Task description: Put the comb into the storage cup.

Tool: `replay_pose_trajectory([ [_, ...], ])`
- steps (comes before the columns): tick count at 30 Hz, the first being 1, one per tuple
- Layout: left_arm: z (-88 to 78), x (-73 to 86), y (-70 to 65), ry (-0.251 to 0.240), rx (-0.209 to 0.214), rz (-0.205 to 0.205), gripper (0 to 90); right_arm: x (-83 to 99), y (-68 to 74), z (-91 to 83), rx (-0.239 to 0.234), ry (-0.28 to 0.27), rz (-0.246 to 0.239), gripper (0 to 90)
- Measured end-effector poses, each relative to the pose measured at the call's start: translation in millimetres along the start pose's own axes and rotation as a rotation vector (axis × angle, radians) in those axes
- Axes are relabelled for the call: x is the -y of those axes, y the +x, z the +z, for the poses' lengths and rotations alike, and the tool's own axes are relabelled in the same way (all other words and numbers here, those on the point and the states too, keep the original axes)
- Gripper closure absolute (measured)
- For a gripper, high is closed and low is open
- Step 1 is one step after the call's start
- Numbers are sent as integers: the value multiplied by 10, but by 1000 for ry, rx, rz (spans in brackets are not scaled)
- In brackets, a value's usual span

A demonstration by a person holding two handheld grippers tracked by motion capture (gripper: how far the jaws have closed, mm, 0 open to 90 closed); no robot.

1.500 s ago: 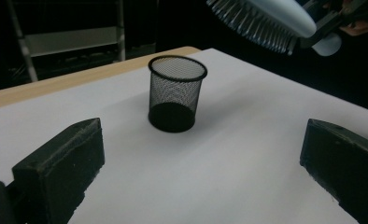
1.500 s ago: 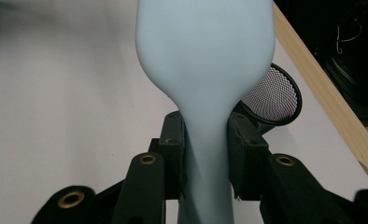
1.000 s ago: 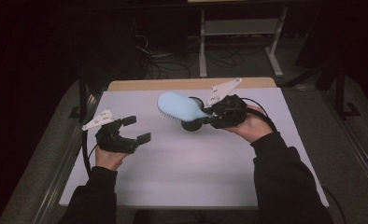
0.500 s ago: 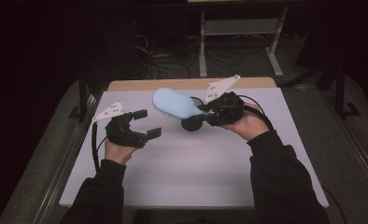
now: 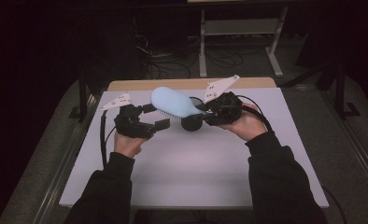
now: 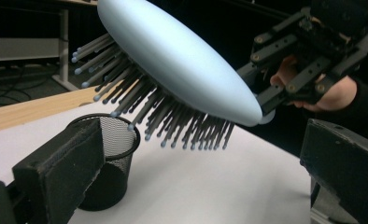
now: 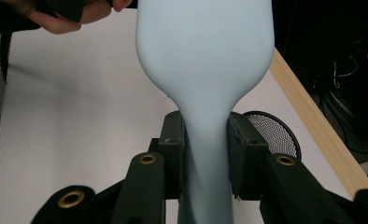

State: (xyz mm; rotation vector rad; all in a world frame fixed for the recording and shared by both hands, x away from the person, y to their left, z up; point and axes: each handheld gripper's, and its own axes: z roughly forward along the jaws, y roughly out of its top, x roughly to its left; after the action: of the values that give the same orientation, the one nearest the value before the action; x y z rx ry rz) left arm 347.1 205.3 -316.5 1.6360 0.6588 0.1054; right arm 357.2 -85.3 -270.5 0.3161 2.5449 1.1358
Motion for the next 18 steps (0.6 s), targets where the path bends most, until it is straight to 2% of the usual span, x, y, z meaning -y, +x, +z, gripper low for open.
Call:
replay_pose_trajectory([
  [6, 54, -36, 2, -19, 8, -29, 2, -1, 4, 48, -2, -1, 8, 687],
  [12, 115, -75, -3, -24, -6, -56, 2, -12, 20, 125, -1, -10, 12, 687],
  [18, 148, -104, 24, -53, -20, -113, 28, -7, 19, 180, 0, -18, 19, 688],
])
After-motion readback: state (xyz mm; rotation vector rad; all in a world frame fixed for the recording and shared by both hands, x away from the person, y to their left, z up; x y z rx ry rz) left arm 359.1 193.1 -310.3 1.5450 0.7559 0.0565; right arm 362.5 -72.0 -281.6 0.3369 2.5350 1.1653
